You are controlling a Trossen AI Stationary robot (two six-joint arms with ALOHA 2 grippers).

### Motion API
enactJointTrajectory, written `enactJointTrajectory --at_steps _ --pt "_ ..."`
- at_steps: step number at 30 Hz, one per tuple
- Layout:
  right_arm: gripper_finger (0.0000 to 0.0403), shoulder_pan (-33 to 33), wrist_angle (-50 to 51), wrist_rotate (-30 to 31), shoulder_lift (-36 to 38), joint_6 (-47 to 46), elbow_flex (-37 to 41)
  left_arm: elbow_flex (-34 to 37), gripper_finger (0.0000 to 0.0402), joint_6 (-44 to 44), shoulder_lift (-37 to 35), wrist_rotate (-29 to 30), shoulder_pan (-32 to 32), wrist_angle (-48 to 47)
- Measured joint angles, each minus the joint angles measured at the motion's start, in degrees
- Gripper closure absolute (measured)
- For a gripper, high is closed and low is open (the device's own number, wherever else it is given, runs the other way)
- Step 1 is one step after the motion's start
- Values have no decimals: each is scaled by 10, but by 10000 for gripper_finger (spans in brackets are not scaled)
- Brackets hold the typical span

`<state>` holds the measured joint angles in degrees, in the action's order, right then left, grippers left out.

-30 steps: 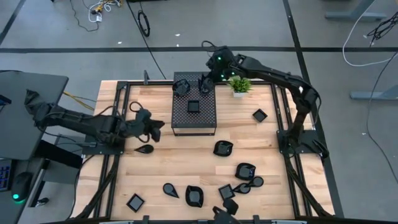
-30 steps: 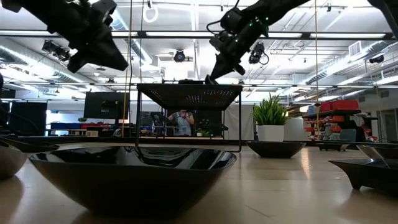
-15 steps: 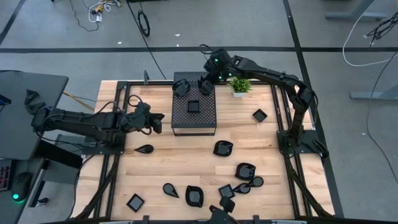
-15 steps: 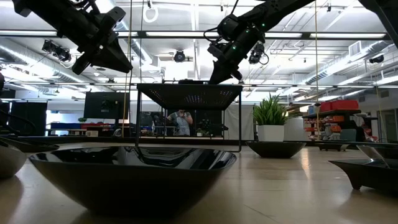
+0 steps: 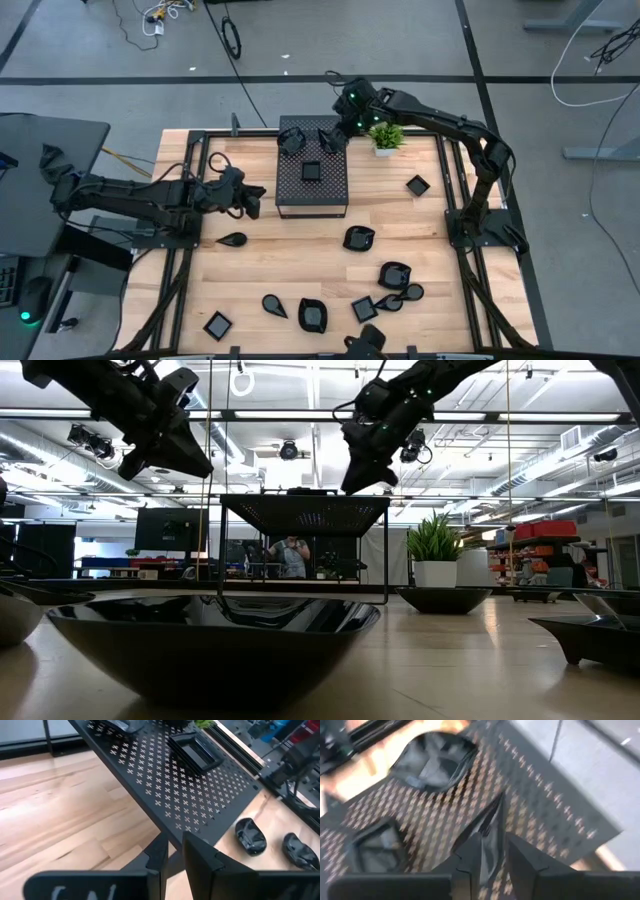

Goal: Pick & Place Mini shaped plates
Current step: Adjust the stack of drop shaped plate on the shelf

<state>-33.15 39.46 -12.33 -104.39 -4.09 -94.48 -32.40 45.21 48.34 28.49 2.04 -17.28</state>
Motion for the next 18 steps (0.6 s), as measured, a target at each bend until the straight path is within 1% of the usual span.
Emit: enactJointTrajectory --at_steps 2,5,6,10,14,16,18 --pt "311 0 40 -31 1 0 0 0 342 0 0 -5 0 -1" --pt "320 0 100 -103 1 10 0 0 342 0 0 -7 0 -2" --pt "325 2 106 -113 -2 17 0 0 342 0 0 -7 0 -2" --pt "355 17 88 -86 -13 30 10 0 342 -13 0 -7 0 -2" --pt "392 22 40 -82 -11 12 30 0 342 -24 0 -7 0 -2" --pt "398 21 31 -69 -12 0 39 0 342 -24 0 -7 0 -2" --pt "395 21 19 -47 -13 -11 44 0 342 -24 0 -7 0 -2"
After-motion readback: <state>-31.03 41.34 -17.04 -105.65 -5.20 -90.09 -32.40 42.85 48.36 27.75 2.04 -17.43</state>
